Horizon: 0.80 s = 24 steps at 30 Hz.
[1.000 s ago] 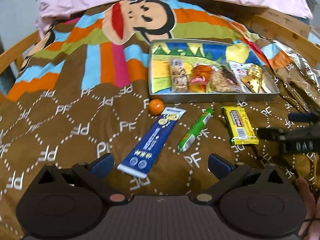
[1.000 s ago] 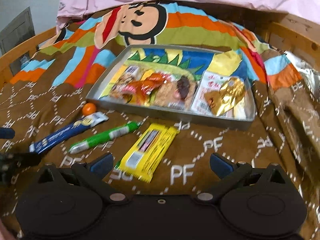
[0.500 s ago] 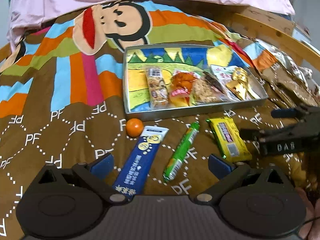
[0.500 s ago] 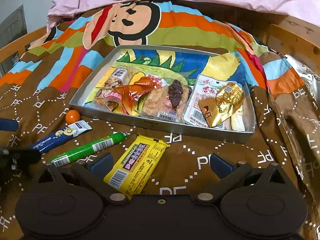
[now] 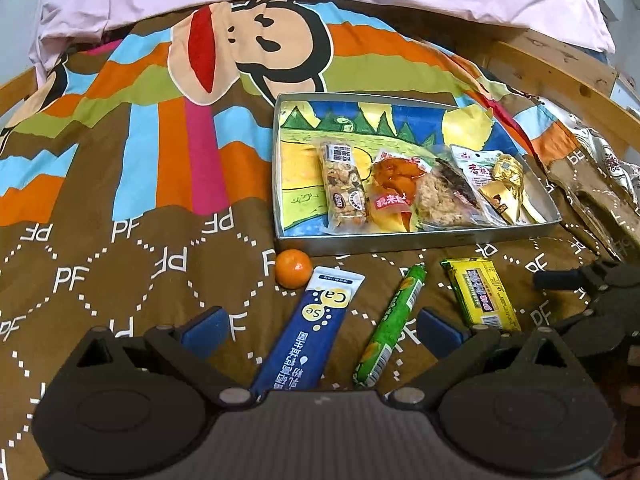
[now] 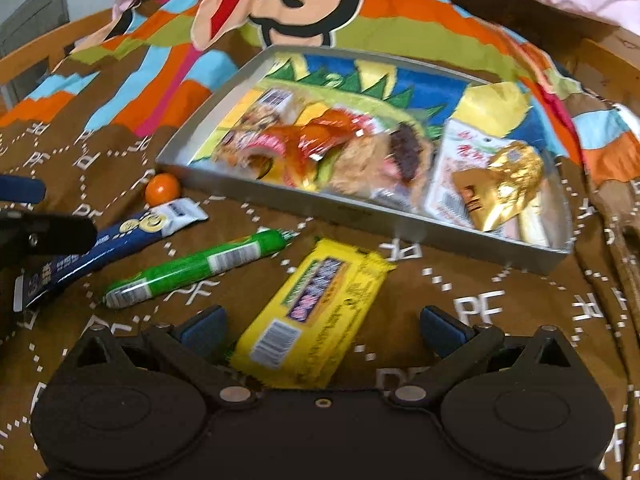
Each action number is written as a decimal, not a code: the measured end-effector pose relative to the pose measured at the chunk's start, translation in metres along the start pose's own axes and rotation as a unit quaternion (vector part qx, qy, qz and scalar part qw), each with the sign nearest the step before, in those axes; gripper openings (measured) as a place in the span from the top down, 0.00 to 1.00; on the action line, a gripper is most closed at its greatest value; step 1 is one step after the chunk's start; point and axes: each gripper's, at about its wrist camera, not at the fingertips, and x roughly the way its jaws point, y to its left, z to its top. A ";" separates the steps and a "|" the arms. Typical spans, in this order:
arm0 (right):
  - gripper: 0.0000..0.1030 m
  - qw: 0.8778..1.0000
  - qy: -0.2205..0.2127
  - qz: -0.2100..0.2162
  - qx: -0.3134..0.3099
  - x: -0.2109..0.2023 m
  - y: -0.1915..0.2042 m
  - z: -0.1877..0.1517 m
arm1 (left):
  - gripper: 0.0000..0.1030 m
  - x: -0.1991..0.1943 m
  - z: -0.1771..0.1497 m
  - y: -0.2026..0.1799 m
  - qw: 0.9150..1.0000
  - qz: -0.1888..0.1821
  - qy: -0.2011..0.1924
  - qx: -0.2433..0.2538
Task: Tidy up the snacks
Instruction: 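Grasp the yellow chocolate bar with the right tool while the left tool grasps the green sausage stick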
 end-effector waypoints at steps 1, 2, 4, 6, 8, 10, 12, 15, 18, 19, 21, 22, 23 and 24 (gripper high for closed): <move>0.01 1.000 0.002 0.002 -0.001 0.002 0.002 0.000 | 0.00 0.000 0.000 0.001 1.000 0.000 0.001 -0.002; 0.01 1.000 0.003 0.002 -0.002 0.005 0.005 -0.001 | 0.00 0.000 0.000 0.001 1.000 0.001 0.001 -0.005; 0.01 1.000 0.007 -0.002 -0.006 0.011 0.009 -0.002 | 0.00 0.000 0.000 0.002 1.000 0.001 0.000 -0.009; 0.01 1.000 0.009 -0.006 -0.009 0.016 0.011 -0.002 | 0.00 -0.001 0.000 0.003 1.000 0.001 -0.002 -0.012; 0.01 1.000 0.008 -0.007 -0.007 0.020 0.012 -0.003 | 0.00 -0.001 0.000 0.002 1.000 0.003 -0.004 -0.011; 0.01 1.000 0.007 -0.006 0.001 0.021 0.010 -0.002 | 0.00 -0.001 0.000 0.001 1.000 0.005 -0.006 -0.007; 0.01 1.000 0.007 -0.005 0.012 0.019 0.007 -0.004 | 0.00 -0.001 -0.001 0.000 1.000 0.006 -0.008 -0.002; 0.04 1.000 0.010 -0.011 0.018 0.019 0.005 -0.005 | 0.00 0.001 -0.003 -0.003 1.000 0.009 -0.007 0.007; 0.10 1.000 0.007 -0.021 0.013 0.016 0.005 -0.006 | 0.00 0.001 -0.004 -0.005 1.000 0.012 -0.006 0.018; 0.12 1.000 0.007 -0.023 0.012 0.015 0.005 -0.006 | 0.00 0.001 -0.005 -0.006 1.000 0.013 -0.007 0.021; 0.17 1.000 0.005 -0.028 0.012 0.012 0.004 -0.006 | 0.00 -0.001 -0.006 -0.007 0.999 0.015 -0.011 0.025; 0.20 0.999 0.005 -0.033 0.013 0.010 0.003 -0.007 | 0.00 -0.002 -0.006 -0.008 0.999 0.017 -0.013 0.028; 0.20 0.999 0.007 -0.043 0.012 0.008 0.002 -0.007 | 0.00 -0.002 -0.006 -0.008 0.999 0.018 -0.015 0.030; 0.20 0.999 0.010 -0.053 0.011 0.005 0.001 -0.008 | 0.00 -0.003 -0.006 -0.009 0.999 0.019 -0.017 0.032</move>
